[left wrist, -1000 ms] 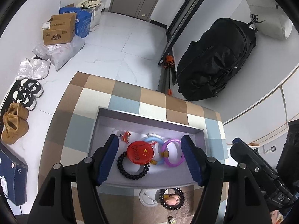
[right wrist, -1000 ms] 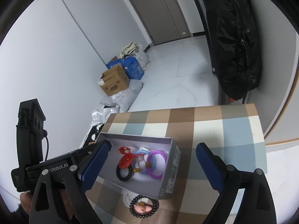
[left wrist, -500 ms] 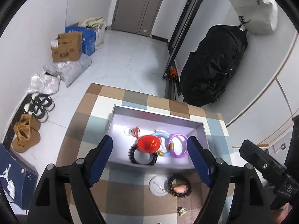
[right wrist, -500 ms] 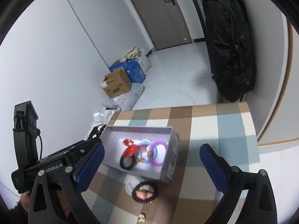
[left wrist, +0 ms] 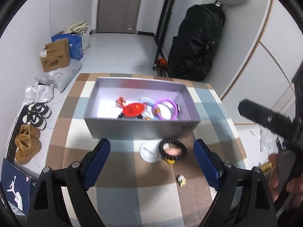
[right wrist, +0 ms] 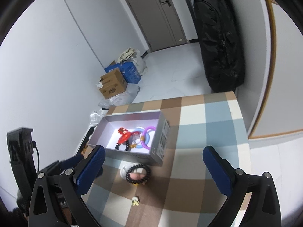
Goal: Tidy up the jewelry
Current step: 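Move both grippers back over the remaining jewelry on the table, then lower the left gripper onto the small flower charm and close it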
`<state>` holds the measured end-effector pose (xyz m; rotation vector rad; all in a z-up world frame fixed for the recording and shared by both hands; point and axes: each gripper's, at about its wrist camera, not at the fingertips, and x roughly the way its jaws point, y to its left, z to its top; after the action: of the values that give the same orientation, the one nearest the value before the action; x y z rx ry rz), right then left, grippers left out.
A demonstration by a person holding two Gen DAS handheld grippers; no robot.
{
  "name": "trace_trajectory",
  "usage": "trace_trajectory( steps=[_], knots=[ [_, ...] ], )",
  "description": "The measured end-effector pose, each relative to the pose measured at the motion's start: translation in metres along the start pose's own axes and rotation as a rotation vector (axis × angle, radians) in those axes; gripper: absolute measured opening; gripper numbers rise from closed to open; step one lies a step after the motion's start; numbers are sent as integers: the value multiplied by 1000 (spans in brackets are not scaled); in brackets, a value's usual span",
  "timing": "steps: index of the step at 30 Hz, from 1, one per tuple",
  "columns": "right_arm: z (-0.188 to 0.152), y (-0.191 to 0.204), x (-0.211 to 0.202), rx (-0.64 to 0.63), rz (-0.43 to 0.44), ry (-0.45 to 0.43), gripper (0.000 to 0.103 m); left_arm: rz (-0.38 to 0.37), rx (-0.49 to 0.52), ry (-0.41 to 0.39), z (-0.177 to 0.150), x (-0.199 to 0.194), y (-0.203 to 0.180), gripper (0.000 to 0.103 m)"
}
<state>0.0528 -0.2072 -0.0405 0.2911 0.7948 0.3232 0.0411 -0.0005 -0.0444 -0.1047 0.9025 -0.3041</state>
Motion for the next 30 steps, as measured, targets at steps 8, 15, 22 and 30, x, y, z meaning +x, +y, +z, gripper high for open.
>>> trace_trajectory(
  steps=[8, 15, 22, 30],
  knots=[
    [-6, -16, 3, 57, -6, 42, 103, -4, 92, 47, -20, 7, -22, 86],
    [-8, -20, 0, 76, 8, 38, 103, -14, 116, 122, -25, 19, -24, 86],
    [-9, -25, 4, 82, -37, 60, 103, -37, 123, 186, -28, 31, -28, 66],
    [-9, -29, 2, 91, -42, 61, 103, -57, 159, 208, -31, 34, -37, 41]
  ],
)
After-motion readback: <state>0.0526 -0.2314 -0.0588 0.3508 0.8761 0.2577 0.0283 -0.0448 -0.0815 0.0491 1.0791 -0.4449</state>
